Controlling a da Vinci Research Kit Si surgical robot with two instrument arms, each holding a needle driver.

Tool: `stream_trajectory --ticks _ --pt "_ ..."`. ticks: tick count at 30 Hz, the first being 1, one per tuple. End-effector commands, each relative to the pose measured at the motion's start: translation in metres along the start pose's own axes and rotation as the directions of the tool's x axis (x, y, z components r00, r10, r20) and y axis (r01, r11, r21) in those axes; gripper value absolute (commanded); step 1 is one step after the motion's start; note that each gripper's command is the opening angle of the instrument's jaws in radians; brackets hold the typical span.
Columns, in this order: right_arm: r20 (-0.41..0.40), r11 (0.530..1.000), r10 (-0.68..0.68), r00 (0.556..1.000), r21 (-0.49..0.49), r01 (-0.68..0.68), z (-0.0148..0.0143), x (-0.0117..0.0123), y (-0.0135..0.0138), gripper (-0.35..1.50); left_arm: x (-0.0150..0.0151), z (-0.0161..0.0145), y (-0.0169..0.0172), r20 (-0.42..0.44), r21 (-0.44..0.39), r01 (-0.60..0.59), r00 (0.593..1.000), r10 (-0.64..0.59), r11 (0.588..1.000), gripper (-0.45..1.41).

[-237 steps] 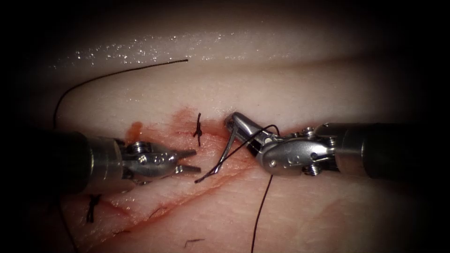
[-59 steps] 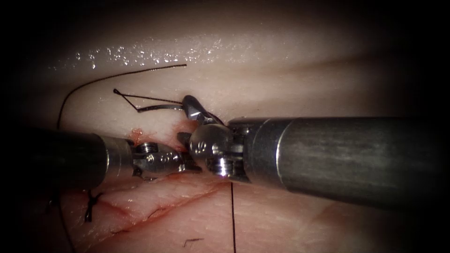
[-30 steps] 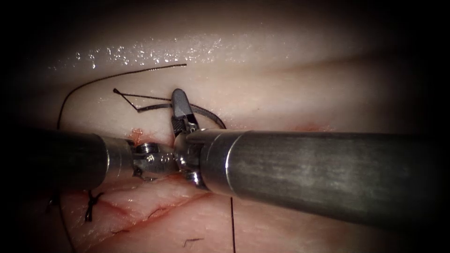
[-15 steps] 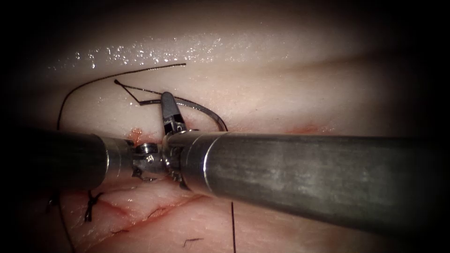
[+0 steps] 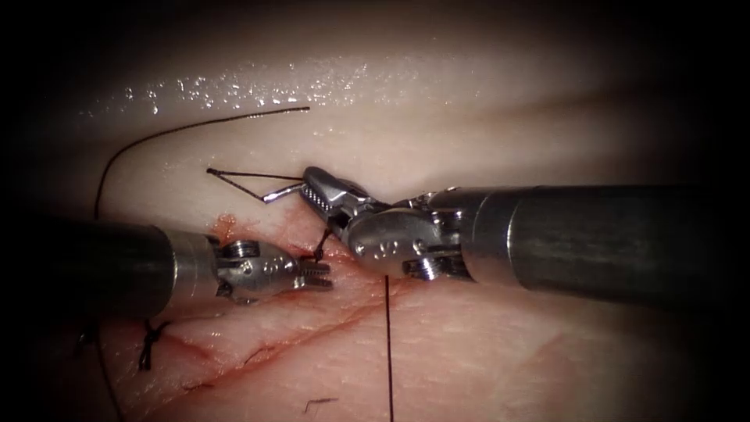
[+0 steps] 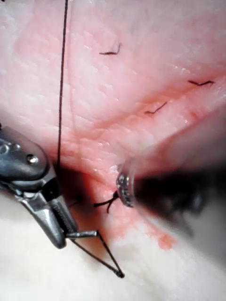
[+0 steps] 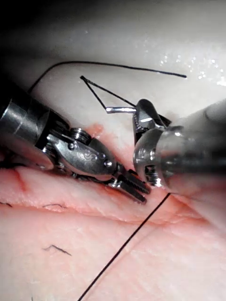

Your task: Wound Closure

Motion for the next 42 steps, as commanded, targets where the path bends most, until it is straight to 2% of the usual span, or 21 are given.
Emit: stream_trajectory --ticks 1,4,6,8,10,13,19,22,26,29,32,35,37,39,42 --pt "-0.033 0.999 0.046 0.998 0.002 -0.046 -0.0005 -0.0026 0.0008 -0.35 0.0002 0.0008 0.0002 -0.001 0.000 0.000 1.000 0.000 1.000 0.20" --pt "-0.143 0.985 0.168 0.975 -0.007 -0.170 -0.0017 -0.0052 0.0016 -0.35 0.0002 0.0008 0.0002 -0.001 0.000 0.001 1.000 -0.001 1.000 0.20" --pt "-0.226 0.965 0.254 0.941 -0.006 -0.262 -0.0022 -0.0071 0.0018 -0.35 0.0003 0.0009 0.0002 0.000 0.001 0.001 1.000 -0.001 1.000 0.20" --pt "-0.264 0.944 0.322 0.909 0.013 -0.330 -0.0023 -0.0085 0.0018 -0.35 0.0003 0.0009 0.0003 0.000 0.002 0.002 1.000 -0.002 1.000 0.20" --pt "-0.328 0.908 0.407 0.853 0.045 -0.416 -0.0024 -0.0104 0.0014 -0.35 0.0004 0.0009 0.0003 0.000 0.002 0.003 1.000 -0.003 1.000 0.20" --pt "-0.381 0.870 0.487 0.786 0.128 -0.477 -0.0016 -0.0119 0.0006 -0.35 0.0004 0.0010 0.0004 0.000 0.002 0.003 1.000 -0.003 1.000 0.20" --pt "-0.450 0.825 0.561 0.695 0.235 -0.514 -0.0003 -0.0118 -0.0005 -0.35 0.0004 0.0010 0.0004 0.000 0.003 0.003 1.000 -0.003 1.000 0.20" --pt "-0.434 0.777 0.627 0.647 0.296 -0.555 0.0003 -0.0117 -0.0010 -0.35 0.0004 0.0010 0.0004 0.000 0.003 0.003 1.000 -0.003 1.000 0.20" --pt "-0.424 0.685 0.725 0.542 0.368 -0.629 0.0005 -0.0116 -0.0018 -0.35 0.0004 0.0010 0.0004 0.000 0.002 0.003 1.000 -0.003 1.000 0.20" --pt "-0.429 0.643 0.761 0.487 0.395 -0.656 0.0004 -0.0114 -0.0020 -0.35 0.0003 0.0009 0.0003 0.000 0.002 0.003 1.000 -0.003 1.000 0.20" --pt "-0.399 0.556 0.825 0.400 0.439 -0.706 0.0004 -0.0113 -0.0030 -0.35 0.0003 0.0009 0.0003 0.000 0.001 0.002 1.000 -0.002 1.000 0.20" --pt "-0.376 0.454 0.879 0.293 0.473 -0.755 0.0007 -0.0113 -0.0042 -0.35 0.0003 0.0009 0.0003 0.000 0.001 0.002 1.000 -0.002 1.000 0.20" --pt "-0.342 0.326 0.925 0.167 0.483 -0.812 0.0015 -0.0110 -0.0052 -0.35 0.0003 0.0009 0.0003 0.000 0.001 0.002 1.000 -0.002 1.000 0.20" --pt "-0.335 0.289 0.932 0.138 0.459 -0.840 0.0022 -0.0108 -0.0054 -0.35 0.0003 0.0009 0.0003 0.000 0.002 0.002 1.000 -0.002 1.000 0.20" --pt "-0.311 0.199 0.948 0.059 0.440 -0.876 0.0031 -0.0101 -0.0051 -0.35 0.0003 0.0009 0.0003 0.000 0.002 0.002 1.000 -0.002 1.000 0.20"
